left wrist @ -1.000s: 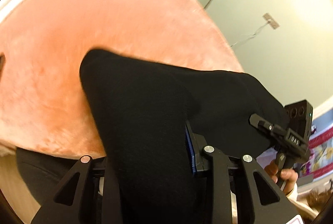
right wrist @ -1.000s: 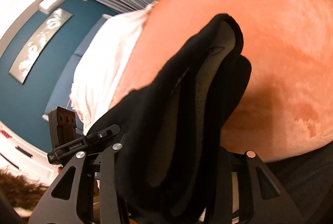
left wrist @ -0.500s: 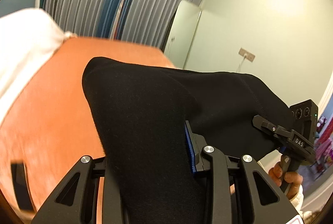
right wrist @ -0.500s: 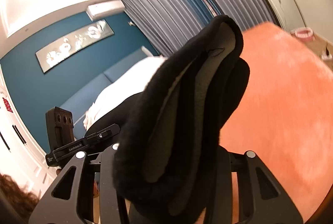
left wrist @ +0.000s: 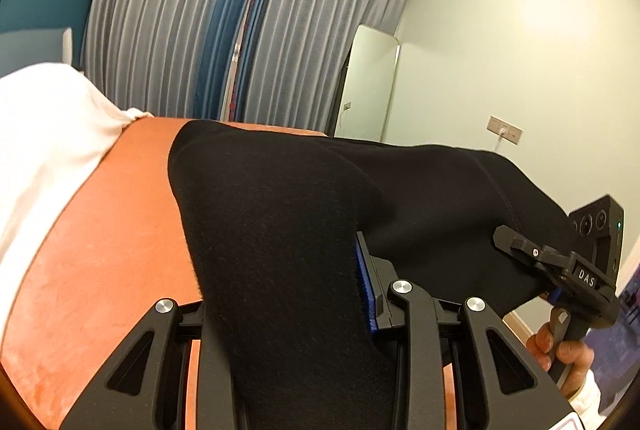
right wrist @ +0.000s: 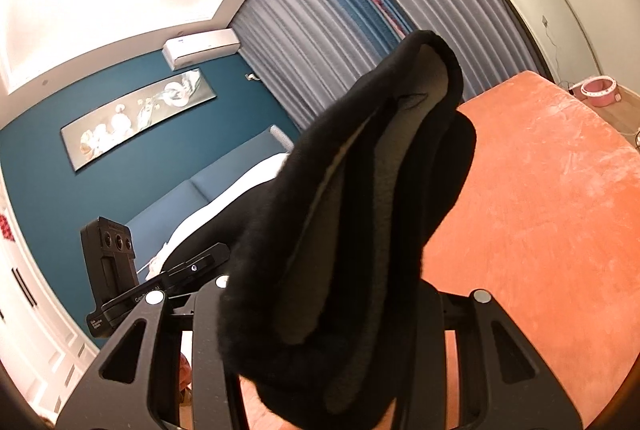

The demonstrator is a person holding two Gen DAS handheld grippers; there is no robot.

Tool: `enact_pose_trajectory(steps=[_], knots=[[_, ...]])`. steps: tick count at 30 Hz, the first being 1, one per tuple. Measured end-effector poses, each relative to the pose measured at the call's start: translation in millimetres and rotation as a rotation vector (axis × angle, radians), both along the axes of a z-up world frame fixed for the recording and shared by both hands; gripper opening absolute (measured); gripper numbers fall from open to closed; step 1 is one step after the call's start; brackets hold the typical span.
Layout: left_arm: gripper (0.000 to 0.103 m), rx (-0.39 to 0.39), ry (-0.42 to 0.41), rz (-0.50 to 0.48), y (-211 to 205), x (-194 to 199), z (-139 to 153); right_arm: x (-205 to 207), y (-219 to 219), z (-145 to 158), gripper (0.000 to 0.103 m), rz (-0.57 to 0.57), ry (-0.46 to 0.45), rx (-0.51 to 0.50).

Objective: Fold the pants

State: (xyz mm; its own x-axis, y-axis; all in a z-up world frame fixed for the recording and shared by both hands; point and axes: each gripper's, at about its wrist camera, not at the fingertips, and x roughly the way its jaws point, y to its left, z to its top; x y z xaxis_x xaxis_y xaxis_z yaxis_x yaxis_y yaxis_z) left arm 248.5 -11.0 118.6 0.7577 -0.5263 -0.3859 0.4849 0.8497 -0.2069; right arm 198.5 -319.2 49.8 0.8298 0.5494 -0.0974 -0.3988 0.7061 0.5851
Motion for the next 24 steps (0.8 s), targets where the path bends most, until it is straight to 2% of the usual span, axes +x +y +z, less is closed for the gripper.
enact_pose_trajectory(steps=[3, 8, 13, 18, 24], knots=[[0.029, -0.004, 0.018, -0.002, -6, 41, -17, 42, -5, -14, 0.038, -0.005, 0.022, 0.009], [0.030, -0.005, 0.091, 0.007, -15, 113, -63, 107, -19, -69, 0.038, -0.010, 0.103, 0.041], [0.029, 0.039, 0.107, 0.027, -28, 169, -113, 165, -31, -127, 0.038, -0.028, 0.179, 0.070], [0.029, 0.084, 0.134, 0.032, -37, 209, -166, 199, -39, -176, 0.038, -0.040, 0.236, 0.080], [0.028, 0.073, 0.255, 0.039, -29, 244, -233, 221, -38, -234, 0.039, -0.053, 0.346, 0.069]])
